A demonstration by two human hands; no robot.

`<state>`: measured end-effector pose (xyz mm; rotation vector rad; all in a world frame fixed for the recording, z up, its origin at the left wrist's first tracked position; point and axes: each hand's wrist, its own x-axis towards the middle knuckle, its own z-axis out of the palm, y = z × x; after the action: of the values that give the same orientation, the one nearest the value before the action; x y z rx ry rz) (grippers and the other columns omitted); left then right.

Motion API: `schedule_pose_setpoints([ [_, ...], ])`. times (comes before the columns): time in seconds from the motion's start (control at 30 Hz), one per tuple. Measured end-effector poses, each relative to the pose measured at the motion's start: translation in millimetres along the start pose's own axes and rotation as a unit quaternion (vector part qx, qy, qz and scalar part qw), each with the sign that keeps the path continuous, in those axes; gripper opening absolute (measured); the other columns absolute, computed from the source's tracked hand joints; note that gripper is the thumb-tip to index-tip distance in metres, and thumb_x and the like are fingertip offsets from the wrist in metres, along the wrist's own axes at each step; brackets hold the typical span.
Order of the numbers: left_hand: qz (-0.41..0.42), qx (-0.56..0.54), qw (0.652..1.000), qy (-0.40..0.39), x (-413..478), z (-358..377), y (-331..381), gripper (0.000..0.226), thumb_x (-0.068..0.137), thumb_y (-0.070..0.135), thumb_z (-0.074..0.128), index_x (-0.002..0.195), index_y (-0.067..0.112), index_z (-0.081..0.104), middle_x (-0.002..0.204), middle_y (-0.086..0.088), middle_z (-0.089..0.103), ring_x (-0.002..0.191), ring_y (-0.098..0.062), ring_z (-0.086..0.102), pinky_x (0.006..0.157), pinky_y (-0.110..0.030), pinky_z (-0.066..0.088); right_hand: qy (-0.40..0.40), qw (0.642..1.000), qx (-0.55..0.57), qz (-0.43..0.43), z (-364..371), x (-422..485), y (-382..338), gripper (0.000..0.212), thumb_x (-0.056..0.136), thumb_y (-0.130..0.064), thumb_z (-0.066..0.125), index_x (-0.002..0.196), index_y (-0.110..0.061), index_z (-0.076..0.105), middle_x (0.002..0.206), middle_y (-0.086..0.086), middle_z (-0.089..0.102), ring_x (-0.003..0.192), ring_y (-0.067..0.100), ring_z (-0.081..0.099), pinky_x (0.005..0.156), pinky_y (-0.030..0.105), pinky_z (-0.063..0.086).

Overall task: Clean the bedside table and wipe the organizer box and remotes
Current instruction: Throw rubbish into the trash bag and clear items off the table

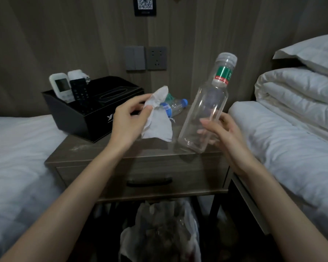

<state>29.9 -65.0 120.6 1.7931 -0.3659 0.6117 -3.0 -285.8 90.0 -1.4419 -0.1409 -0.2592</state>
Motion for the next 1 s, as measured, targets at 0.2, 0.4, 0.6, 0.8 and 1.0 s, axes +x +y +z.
schedule_pose_setpoints([
  [0.2,-0.065,-0.026,0.996,-0.046,-59,-37,-14,0.027,0.091,0.004,0.061,0.096,0.027,0.074,0.095,0.015,0.073,0.089,0.002,0.066,0.075,-0.012,0.051,-0.087,0.995,-0.045,0.024,12,-44,16,0.061,0.073,-0.016,0.075,0.126,-0.025,0.046,0.114,0.006,0.064,0.096,0.022,0.069,0.079,0.035,0.057],
  [0.4,-0.123,0.07,0.98,-0.141,-115,-57,-65,0.024,0.088,0.001,0.063,0.096,0.02,0.076,0.097,0.008,0.072,0.086,0.003,0.066,0.074,-0.008,0.048,-0.171,0.973,-0.125,0.092,24,-78,46,0.061,0.075,0.003,0.076,0.119,-0.022,0.042,0.114,0.01,0.06,0.094,0.023,0.068,0.086,0.038,0.056],
  [0.6,-0.175,0.222,0.932,-0.226,-160,-43,-111,0.026,0.085,-0.001,0.061,0.094,0.017,0.078,0.092,0.001,0.073,0.078,-0.002,0.059,0.063,-0.002,0.04,-0.244,0.929,-0.238,0.142,28,-103,89,0.065,0.071,-0.003,0.082,0.118,-0.021,0.04,0.115,0.007,0.059,0.104,0.026,0.065,0.09,0.044,0.054],
  [0.8,-0.331,0.16,0.904,-0.217,-182,-21,-147,0.022,0.087,-0.001,0.062,0.102,0.007,0.075,0.102,-0.012,0.073,0.09,-0.016,0.069,0.064,-0.005,0.044,-0.257,0.899,-0.314,0.166,29,-110,141,0.066,0.067,-0.012,0.083,0.114,-0.021,0.038,0.117,0.005,0.055,0.105,0.012,0.059,0.083,0.027,0.054],
  [1.0,-0.414,0.126,0.854,-0.288,-193,-17,-167,0.034,0.091,-0.003,0.055,0.124,0.004,0.063,0.115,-0.014,0.067,0.064,-0.006,0.057,0.045,-0.005,0.04,-0.279,0.875,-0.324,0.228,33,-105,186,0.078,0.073,-0.016,0.08,0.13,-0.02,0.028,0.124,-0.001,0.048,0.114,0.014,0.055,0.096,0.034,0.051],
])
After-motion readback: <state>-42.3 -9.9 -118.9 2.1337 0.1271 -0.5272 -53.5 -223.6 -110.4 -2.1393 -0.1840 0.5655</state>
